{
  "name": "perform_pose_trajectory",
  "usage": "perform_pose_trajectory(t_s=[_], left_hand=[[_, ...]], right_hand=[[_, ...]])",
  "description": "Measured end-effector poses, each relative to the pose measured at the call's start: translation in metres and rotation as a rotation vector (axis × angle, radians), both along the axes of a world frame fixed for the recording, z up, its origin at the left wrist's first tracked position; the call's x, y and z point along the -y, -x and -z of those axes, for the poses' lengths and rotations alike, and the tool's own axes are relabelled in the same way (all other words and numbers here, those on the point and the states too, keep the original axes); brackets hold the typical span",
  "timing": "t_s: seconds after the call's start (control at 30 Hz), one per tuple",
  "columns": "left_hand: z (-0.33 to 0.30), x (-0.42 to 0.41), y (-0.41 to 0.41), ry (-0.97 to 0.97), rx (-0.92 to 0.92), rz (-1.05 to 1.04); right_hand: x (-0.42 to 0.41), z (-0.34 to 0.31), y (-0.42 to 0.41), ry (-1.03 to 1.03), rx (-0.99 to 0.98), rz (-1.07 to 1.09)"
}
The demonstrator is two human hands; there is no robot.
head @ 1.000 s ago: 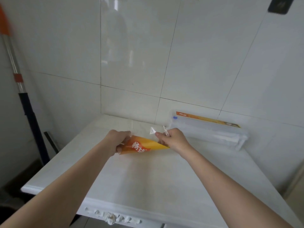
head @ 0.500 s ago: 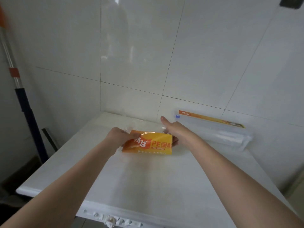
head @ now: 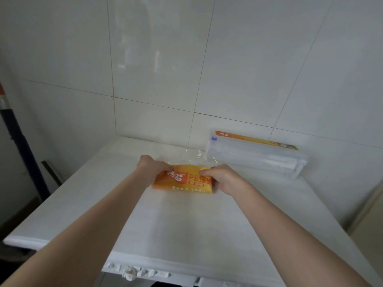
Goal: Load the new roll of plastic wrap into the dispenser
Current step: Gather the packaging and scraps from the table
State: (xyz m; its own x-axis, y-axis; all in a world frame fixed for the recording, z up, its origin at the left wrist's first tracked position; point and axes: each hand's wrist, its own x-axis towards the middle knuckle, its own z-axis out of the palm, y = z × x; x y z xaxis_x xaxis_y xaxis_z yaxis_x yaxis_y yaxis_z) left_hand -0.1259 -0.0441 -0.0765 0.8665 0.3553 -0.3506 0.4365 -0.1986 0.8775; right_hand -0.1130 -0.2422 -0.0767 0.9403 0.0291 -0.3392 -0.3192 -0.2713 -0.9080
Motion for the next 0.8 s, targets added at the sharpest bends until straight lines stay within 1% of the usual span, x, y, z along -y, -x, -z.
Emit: perform_pose_trajectory(t_s=[0.1,0.2,0.27,0.4,0.53,0.6,0.7,0.8], left_hand=[[-0.008,0.006,0.005,0.017,-0.023,0.041],[-0.018,0.012,0.016,-0.044,-0.046,0.108],[-0.025,0.016,0.023,-0.069,-0.044,0.146],[-0.040,0.033,0.040,-0.087,0.041,0.278],[-0.051,0.060,0.065,-0.109,0.105,0.398],[-0.057,0.080,0.078,-0.127,0.110,0.509],[-0.064,0.115,0.099,-0.150,0.072,0.691],[-0.067,0.153,0.117,-0.143,0.091,0.810]], right_hand=[[0.006,-0.005,0.006,-0.055,0.013,0.025],[0.017,-0.012,0.016,-0.142,-0.058,0.027],[0.025,-0.018,0.023,-0.150,-0.104,0.009],[0.048,-0.026,0.040,0.029,-0.083,-0.076],[0.079,-0.044,0.069,0.068,0.002,-0.066],[0.097,-0.054,0.088,0.119,0.041,-0.056],[0.126,-0.064,0.118,0.225,0.091,-0.086],[0.153,-0.073,0.148,0.310,0.125,-0.109]])
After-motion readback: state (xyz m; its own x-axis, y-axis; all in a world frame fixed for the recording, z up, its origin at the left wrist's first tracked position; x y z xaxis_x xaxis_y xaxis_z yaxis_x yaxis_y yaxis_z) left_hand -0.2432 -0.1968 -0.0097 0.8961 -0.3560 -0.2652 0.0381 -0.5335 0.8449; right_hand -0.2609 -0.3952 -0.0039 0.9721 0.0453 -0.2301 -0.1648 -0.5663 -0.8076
